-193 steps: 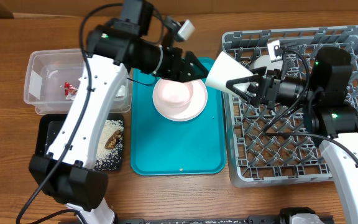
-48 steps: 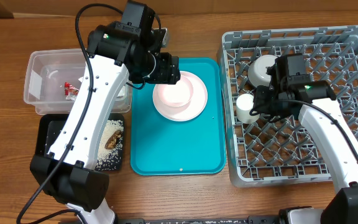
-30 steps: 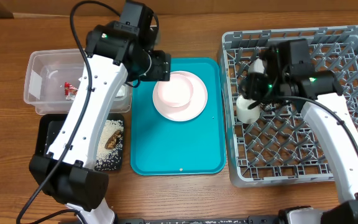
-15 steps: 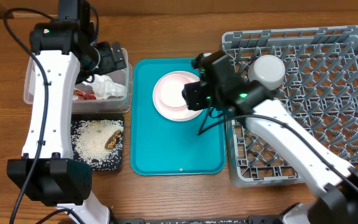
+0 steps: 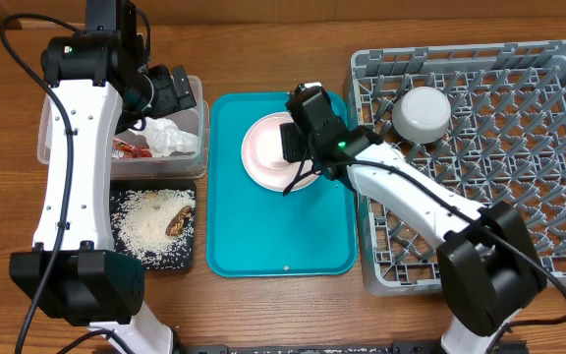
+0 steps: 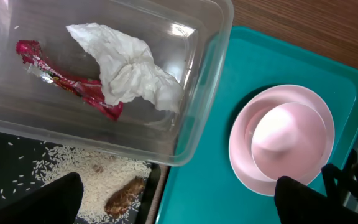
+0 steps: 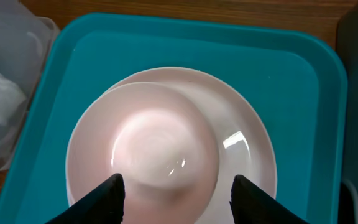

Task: Sort waste into correct bins and load items into the dishwasher
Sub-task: 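Move the right gripper over the teal tray to the pink plate rim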

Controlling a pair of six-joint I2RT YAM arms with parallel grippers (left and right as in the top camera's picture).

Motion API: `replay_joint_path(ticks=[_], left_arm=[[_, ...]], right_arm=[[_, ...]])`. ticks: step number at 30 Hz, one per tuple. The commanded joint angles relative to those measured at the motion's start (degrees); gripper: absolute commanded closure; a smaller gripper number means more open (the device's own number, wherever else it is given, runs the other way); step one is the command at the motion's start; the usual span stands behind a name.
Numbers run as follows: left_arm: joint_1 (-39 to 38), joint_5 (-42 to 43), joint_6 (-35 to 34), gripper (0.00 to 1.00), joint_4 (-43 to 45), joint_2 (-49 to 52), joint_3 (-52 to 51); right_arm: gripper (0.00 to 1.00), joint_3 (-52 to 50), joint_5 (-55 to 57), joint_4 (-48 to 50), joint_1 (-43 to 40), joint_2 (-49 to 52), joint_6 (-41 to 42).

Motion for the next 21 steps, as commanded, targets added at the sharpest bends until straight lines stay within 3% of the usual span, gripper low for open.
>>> replay_joint_path(ticks=[1,6,10,17,21], left_arm=[[0.00,-0.68,-0.61,0.00,-0.13,-0.37,-0.11],[0.00,-0.68,-0.61,0.00,-0.13,-0.37,-0.11],[0.00,-0.68,-0.61,0.00,-0.13,-0.37,-0.11],[0.00,-0.68,-0.61,0.00,-0.13,-0.37,-0.11],[0.00,-0.68,-0.61,0.00,-0.13,-0.37,-0.11]], right_arm=[[0.44,0.63,3.43,0.76,-0.20,1.22,0.48],[0.51,0.09,3.37,2.25,-0.20,5.14,1.79],[0.68,0.09,3.41,2.25,-0.20,7.06,1.77],[0.69,0.07,3.39,0.72,-0.24,7.26,1.77],[0.78,0.07,3.34,0.44,-0.24,7.26,1.79]])
